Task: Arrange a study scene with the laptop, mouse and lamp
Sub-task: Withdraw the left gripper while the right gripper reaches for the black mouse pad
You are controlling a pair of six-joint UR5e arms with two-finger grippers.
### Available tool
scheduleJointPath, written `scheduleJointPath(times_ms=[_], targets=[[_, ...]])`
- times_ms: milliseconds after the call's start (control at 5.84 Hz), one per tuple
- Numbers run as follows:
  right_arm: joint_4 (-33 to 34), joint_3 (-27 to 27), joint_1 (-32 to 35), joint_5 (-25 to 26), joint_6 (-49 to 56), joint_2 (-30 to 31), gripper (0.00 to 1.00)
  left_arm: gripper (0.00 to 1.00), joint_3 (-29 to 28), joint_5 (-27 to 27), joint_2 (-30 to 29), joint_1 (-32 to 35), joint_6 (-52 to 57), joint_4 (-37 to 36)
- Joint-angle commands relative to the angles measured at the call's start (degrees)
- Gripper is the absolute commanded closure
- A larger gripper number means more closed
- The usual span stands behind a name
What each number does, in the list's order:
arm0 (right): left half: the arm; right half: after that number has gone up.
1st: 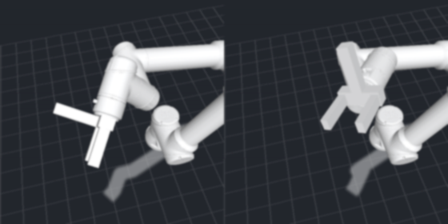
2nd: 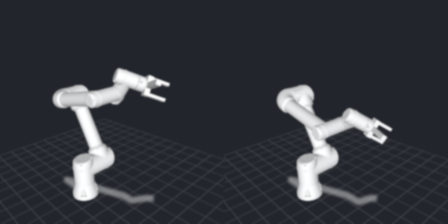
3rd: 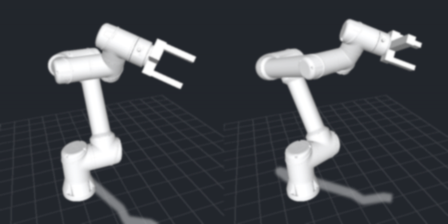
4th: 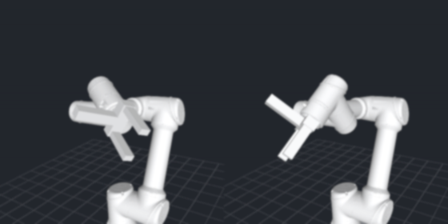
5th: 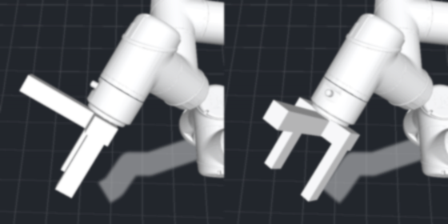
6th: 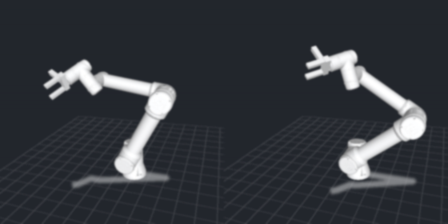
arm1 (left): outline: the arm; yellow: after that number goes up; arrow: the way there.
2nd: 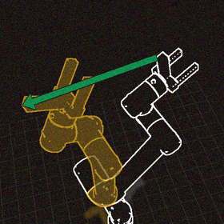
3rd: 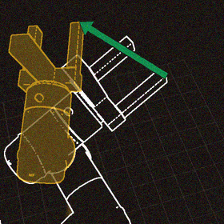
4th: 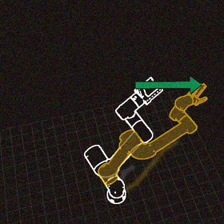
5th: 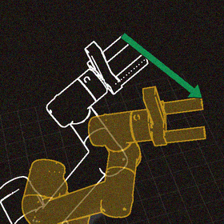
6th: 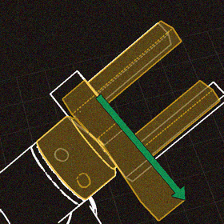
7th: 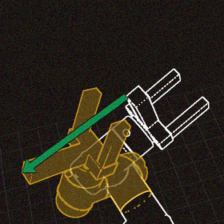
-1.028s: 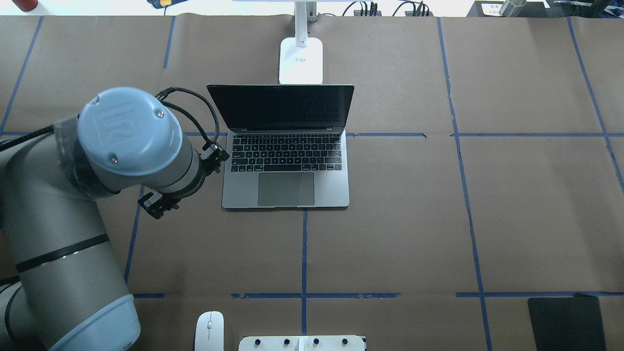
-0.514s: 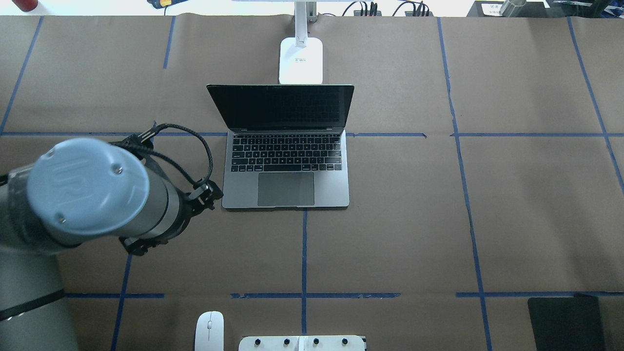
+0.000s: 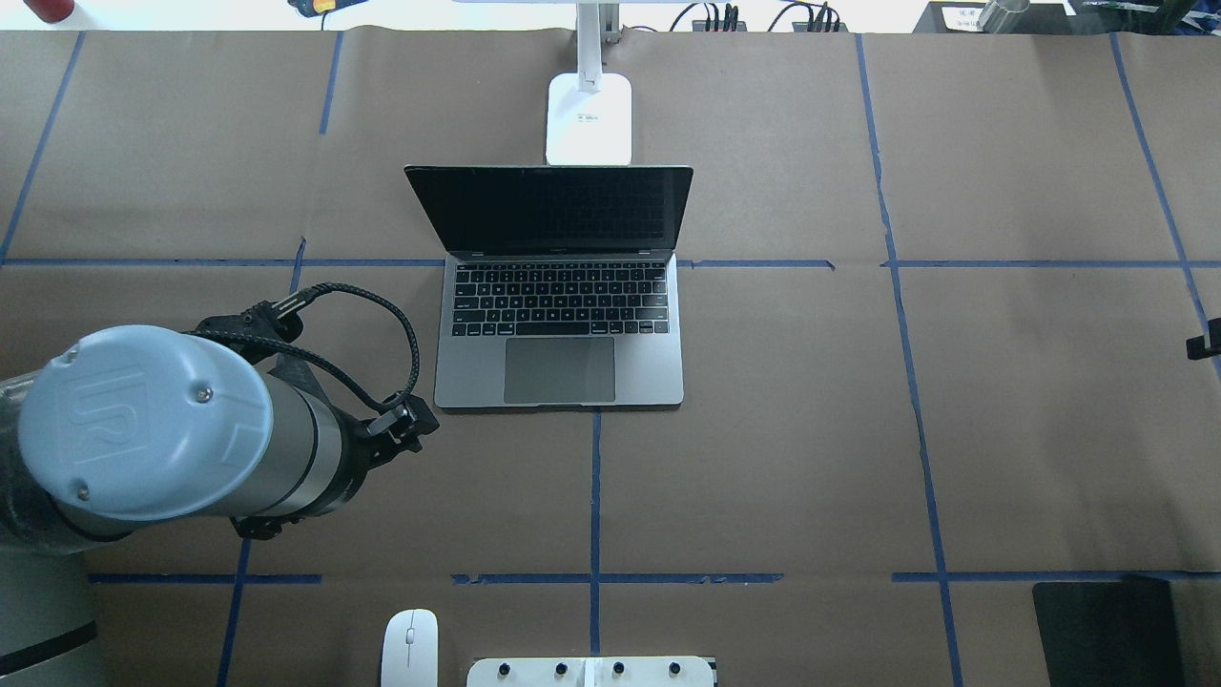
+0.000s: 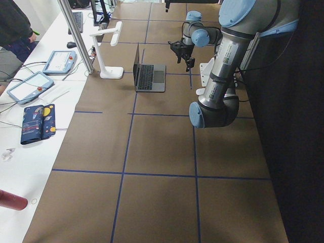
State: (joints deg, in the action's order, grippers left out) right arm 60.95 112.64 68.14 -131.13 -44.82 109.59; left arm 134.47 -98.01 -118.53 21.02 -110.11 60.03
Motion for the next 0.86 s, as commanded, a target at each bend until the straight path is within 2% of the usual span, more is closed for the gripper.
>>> scheduleJointPath(times_ms=[0, 343, 685], targets=[[-6.25, 1.69, -7.36, 4.36, -7.17, 4.55, 0.0, 0.0, 0.18, 0.1, -0.03, -1.15, -0.45, 0.0], [-6.37, 5.39, -13.62, 5.09, -11.85, 8.25, 0.0, 0.0, 0.44, 0.1, -0.03, -1.16, -0.55, 0.0], [-6.46, 5.57, -23.79, 11.38, -17.12, 9.23, 0.0, 0.0, 1.05, 0.44, -0.03, -1.16, -0.2, 0.0]])
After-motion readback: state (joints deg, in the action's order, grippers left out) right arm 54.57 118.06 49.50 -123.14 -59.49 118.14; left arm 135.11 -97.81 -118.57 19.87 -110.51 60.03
